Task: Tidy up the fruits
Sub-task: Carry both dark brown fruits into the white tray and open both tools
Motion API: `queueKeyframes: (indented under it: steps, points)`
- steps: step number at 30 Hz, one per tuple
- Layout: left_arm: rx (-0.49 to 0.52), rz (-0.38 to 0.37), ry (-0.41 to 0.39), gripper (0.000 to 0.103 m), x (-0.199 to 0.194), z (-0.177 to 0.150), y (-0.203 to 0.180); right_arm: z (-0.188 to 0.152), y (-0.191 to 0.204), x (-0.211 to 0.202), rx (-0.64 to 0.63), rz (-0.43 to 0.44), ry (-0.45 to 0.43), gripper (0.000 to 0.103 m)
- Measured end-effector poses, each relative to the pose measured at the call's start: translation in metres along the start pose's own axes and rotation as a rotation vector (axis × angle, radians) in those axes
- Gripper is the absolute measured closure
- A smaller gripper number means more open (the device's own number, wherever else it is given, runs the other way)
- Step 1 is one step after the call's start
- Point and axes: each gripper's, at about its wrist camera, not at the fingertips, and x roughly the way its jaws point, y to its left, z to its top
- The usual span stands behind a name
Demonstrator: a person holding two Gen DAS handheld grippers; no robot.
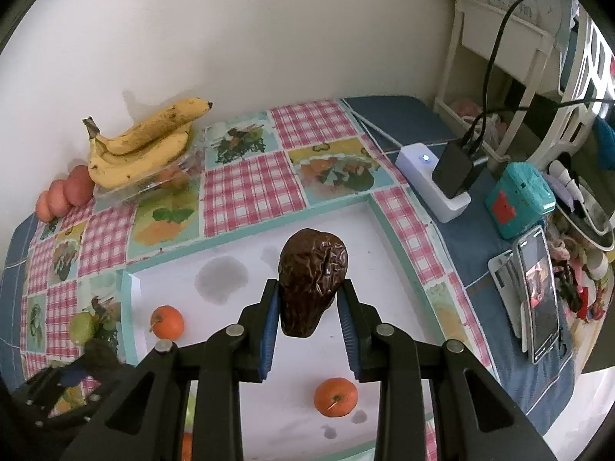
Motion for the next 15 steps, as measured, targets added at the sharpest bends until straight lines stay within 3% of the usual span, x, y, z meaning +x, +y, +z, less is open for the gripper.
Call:
queueKeyframes:
  steps: [10,15]
  points:
    - [0.002,0.019,0.035,0.043,0.024,0.000,-0.004,-0.015,-0.009,0.053,0.009,-0.020,0.153,0.071]
    - [0.030,0.036,0.026,0.043,0.025,-0.001,-0.007,-0.020,-0.009,0.062,0.005,-0.022,0.185,0.071]
